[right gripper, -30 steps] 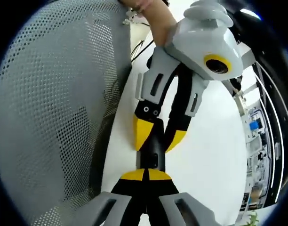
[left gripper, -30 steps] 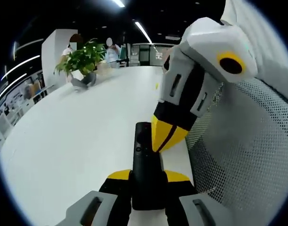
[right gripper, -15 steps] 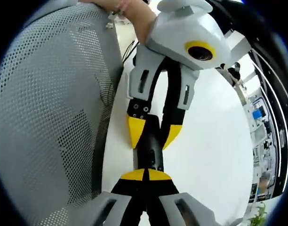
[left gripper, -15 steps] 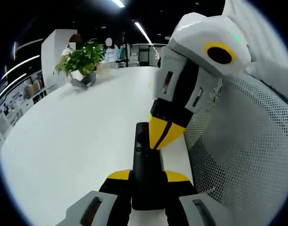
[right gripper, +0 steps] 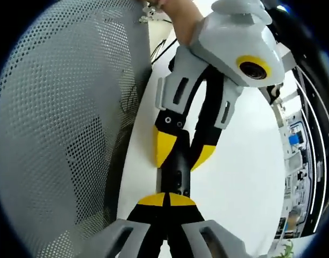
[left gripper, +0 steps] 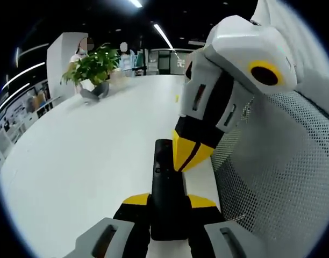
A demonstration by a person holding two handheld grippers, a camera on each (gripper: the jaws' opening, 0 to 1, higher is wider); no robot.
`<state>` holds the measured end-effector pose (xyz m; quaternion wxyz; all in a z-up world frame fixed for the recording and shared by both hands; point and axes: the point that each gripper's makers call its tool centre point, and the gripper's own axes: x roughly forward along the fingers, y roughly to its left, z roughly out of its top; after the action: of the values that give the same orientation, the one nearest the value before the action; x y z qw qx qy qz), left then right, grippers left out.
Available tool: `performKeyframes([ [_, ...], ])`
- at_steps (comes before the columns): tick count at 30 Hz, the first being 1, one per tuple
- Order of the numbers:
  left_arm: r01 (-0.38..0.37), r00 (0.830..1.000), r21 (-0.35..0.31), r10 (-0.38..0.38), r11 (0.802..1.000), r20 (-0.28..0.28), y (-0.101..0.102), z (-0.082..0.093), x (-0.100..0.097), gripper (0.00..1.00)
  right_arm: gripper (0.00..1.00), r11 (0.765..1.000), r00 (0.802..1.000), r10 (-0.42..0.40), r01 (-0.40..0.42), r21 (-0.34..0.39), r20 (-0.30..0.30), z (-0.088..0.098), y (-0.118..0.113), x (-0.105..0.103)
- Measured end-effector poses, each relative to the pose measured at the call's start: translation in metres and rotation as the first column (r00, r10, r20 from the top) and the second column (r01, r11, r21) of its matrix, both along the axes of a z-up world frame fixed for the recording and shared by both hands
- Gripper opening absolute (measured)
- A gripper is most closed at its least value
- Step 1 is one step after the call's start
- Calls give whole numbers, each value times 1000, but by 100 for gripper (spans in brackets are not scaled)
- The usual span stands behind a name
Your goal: Press the specified remote control buttons in sequence, fully releasing each button before pressing the next.
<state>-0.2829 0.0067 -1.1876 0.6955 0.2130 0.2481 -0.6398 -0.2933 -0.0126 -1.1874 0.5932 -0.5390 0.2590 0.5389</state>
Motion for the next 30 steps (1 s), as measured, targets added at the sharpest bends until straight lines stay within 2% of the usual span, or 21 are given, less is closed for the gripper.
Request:
performKeyframes([
  [2, -1, 1000, -1, 1, 1000, -1, 0, 0, 0, 24, 0, 995, 994, -72, 78, 66, -79, 1, 1, -1],
  [3, 1, 1000, -2, -1, 1000, -1, 0, 0, 0, 24, 0, 986, 984, -120, 133, 99, -129, 2, 1, -1],
  [4, 3, 1000, -1, -3, 1000, -1, 0, 0, -1, 24, 0, 964, 958, -193, 226, 144, -211, 5, 0, 0],
  [5, 5, 1000, 0, -5, 1000, -2, 0, 0, -1, 24, 0, 948, 941, -222, 269, 167, -254, 6, 1, 0],
  [6, 23, 1000, 3, -23, 1000, -3, -1, 0, -4, 24, 0, 929, 931, -249, 307, 205, -265, 9, 1, 5],
  [8, 66, 998, 14, -66, 998, 4, -6, 1, -12, 24, 0, 951, 957, -217, 252, 181, -190, 10, -4, 8],
  [9, 72, 997, 11, -72, 997, -1, -8, 1, -15, 24, 0, 955, 960, -211, 242, 170, -183, 9, -4, 7],
  [10, 108, 994, -1, -108, 994, 7, -12, 2, -18, 24, 0, 957, 958, -202, 237, 168, -201, 8, -2, 3],
  [11, 91, 996, 7, -91, 996, -3, -10, 1, -17, 24, 0, 958, 957, -197, 234, 168, -214, 7, -2, 0],
  [13, 104, 995, 3, -104, 995, -2, -11, 1, -17, 24, 0, 956, 956, -204, 241, 168, -213, 8, -3, -1],
  [14, 104, 995, -1, -104, 995, -2, -11, 1, -17, 24, 0, 954, 948, -212, 253, 160, -239, 8, -4, -5],
  [17, 102, 995, 0, -102, 995, -3, -10, 0, -17, 24, 0, 948, 939, -226, 273, 163, -261, 8, -6, -10],
  [20, 101, 995, 1, -101, 995, -3, -10, -1, -17, 25, 0, 948, 939, -229, 275, 160, -256, 7, -7, -10],
  [27, 100, 995, 4, -100, 995, -7, -9, -2, -17, 24, 0, 934, 910, -287, 335, 121, -299, 6, -5, -6],
  [30, 98, 995, 3, -98, 995, -11, -9, -2, -18, 24, 0, 941, 916, -283, 323, 103, -284, 5, -5, -6],
])
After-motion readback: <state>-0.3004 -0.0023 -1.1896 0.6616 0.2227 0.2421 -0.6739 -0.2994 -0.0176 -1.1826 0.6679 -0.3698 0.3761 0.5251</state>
